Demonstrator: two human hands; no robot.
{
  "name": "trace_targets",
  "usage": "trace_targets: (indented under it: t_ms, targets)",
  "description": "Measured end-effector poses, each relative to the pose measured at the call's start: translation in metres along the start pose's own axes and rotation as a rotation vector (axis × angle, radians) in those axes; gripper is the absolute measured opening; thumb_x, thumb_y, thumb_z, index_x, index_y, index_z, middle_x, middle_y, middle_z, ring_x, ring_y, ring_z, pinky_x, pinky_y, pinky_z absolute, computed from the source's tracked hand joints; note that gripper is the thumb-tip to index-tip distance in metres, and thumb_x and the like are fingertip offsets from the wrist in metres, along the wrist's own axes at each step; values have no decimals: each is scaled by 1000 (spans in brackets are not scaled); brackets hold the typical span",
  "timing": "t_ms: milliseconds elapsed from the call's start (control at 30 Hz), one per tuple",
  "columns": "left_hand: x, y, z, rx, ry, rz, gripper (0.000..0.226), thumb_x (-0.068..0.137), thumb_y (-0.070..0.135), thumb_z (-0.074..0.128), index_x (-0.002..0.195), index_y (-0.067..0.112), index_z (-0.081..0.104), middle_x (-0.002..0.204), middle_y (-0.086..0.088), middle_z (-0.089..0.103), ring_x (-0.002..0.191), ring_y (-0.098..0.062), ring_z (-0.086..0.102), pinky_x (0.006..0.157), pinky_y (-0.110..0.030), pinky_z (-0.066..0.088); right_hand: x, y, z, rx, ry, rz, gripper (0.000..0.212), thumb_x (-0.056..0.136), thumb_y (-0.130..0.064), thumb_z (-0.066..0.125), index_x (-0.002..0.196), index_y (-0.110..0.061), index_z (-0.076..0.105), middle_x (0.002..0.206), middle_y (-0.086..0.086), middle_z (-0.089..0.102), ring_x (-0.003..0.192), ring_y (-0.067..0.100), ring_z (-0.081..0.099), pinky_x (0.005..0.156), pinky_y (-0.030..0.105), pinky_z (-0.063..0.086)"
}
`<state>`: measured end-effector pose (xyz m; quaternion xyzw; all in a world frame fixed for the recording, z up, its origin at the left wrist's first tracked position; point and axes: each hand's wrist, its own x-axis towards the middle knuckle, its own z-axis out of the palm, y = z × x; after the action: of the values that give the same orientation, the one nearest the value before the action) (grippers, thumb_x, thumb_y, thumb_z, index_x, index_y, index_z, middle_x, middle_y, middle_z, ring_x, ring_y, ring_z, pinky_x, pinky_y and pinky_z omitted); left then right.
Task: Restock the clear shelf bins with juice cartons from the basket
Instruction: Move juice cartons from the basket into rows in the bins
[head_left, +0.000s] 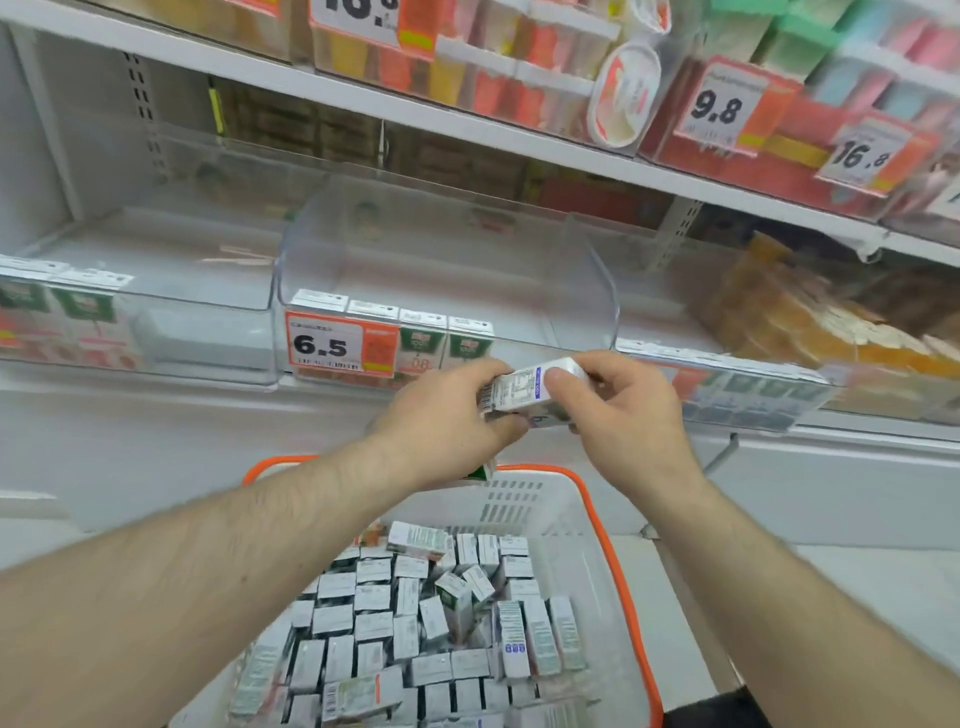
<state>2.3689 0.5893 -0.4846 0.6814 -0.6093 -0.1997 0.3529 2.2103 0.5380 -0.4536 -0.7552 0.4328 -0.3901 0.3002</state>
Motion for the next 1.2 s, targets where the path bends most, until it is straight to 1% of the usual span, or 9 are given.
trace_targets:
  t_ms: [67, 133, 267, 433, 567, 667, 733, 1033, 1200]
  targets:
    - [12, 13, 11, -38, -8, -9, 54, 87, 48, 62, 137, 41, 43, 95, 13, 66, 92, -15, 61, 80, -31, 48, 14, 8, -26, 138, 130, 110, 37, 73, -40, 63, 75, -3, 66, 65, 11, 60, 65, 28, 57, 65, 45, 51]
    - [22, 21, 23, -72, -25, -39, 69, 89, 45, 60, 150, 37, 26, 93, 13, 65, 90, -14, 60, 77, -30, 45, 37, 15, -56, 275, 314, 216, 26, 79, -29, 64, 66, -6, 67, 65, 8, 62, 67, 27, 61, 64, 44, 52]
    - [34, 21, 47, -65, -113, -81, 81, 89, 39, 57, 153, 42, 7, 89, 14, 67, 79, -12, 63, 76, -35, 53, 97, 34, -99, 31, 477, 184, 25, 75, -38, 58, 72, -16, 68, 76, 3, 71, 82, 33, 67, 74, 51, 57]
    - [43, 18, 59, 60, -141, -82, 85, 90, 37, 51, 148, 54, -9, 120, 8, 63, 74, -18, 59, 74, -36, 53, 158, 59, -96, -422, 196, 249, 26, 84, -30, 59, 89, -9, 74, 89, 10, 72, 85, 30, 66, 75, 41, 55]
    - [47, 12, 58, 85, -99, -87, 91, 88, 38, 52, 142, 58, -18, 132, 12, 55, 77, -20, 53, 77, -34, 50, 185, 80, -76, -552, -151, 338, 20, 80, -27, 69, 75, -8, 70, 80, 9, 68, 76, 29, 66, 76, 41, 59]
    - [52, 7, 55, 76, -98, -93, 89, 89, 35, 52, 144, 59, -13, 129, 14, 55, 68, -14, 48, 73, -30, 46, 190, 81, -66, -497, -324, 373, 27, 72, -21, 72, 62, -8, 50, 65, 7, 50, 60, 25, 44, 58, 35, 39]
    - [53, 5, 55, 47, -105, -101, 88, 89, 32, 53, 143, 61, -9, 126, 14, 56, 61, -8, 46, 70, -28, 43, 191, 81, -65, -505, -407, 388, 29, 75, -19, 69, 63, -11, 44, 64, 7, 41, 56, 21, 32, 57, 34, 26]
    - [55, 8, 51, -61, -98, -159, 80, 90, 29, 51, 142, 65, 3, 120, 16, 57, 52, -3, 47, 61, -23, 41, 201, 92, -60, -506, -474, 422, 7, 85, -6, 53, 86, -12, 57, 73, 9, 44, 61, 20, 39, 60, 32, 34]
    - [56, 10, 48, -162, -44, -149, 69, 96, 28, 46, 148, 56, 11, 105, 20, 60, 41, -2, 44, 52, -24, 42, 196, 89, -60, -663, -508, 395, 30, 95, -21, 49, 115, -7, 67, 107, 8, 63, 85, 22, 54, 77, 38, 46]
